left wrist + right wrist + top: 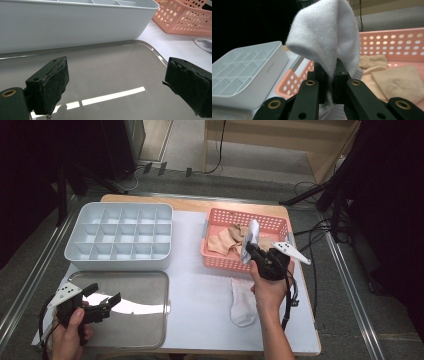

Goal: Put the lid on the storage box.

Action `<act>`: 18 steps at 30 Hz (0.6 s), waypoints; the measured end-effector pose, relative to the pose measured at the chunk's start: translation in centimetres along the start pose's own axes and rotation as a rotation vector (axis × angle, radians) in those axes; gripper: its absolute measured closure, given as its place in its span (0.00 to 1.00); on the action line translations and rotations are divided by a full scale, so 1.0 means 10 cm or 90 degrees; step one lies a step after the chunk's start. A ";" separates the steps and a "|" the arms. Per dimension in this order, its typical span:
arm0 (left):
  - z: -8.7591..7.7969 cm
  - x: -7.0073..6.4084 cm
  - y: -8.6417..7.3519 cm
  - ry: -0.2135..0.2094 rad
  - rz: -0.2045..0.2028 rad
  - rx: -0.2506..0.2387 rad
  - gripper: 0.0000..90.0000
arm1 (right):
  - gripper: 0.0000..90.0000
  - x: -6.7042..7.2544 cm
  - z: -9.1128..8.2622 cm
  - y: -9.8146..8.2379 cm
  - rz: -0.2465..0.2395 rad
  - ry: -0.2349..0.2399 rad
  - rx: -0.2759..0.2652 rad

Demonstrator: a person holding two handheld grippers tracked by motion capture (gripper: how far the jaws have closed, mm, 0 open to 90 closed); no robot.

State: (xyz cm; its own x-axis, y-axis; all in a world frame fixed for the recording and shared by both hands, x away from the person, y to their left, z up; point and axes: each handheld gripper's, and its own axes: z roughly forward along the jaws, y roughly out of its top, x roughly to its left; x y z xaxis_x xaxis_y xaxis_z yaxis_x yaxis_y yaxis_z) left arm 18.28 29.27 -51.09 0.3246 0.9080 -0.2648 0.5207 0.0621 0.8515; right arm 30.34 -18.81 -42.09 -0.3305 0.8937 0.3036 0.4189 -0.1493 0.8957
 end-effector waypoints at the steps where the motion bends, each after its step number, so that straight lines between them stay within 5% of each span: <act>1: 0.00 -0.01 0.00 0.001 0.001 0.000 0.07 | 0.95 0.03 -0.03 -0.03 -0.004 0.005 0.003; 10: 0.03 -0.11 0.05 -0.005 0.012 -0.001 0.07 | 0.95 0.20 -0.22 -0.35 -0.010 0.042 0.027; 18: 0.13 -0.23 0.11 -0.019 0.020 -0.001 0.07 | 0.95 0.36 -0.20 -0.78 -0.020 0.069 0.083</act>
State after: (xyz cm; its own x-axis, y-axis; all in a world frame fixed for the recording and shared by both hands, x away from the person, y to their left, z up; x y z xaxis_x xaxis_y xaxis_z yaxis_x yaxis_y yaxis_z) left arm 19.14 26.66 -50.14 0.3640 0.8968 -0.2515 0.5092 0.0344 0.8600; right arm 24.21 -15.22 -47.35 -0.4316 0.8452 0.3152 0.5109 -0.0589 0.8576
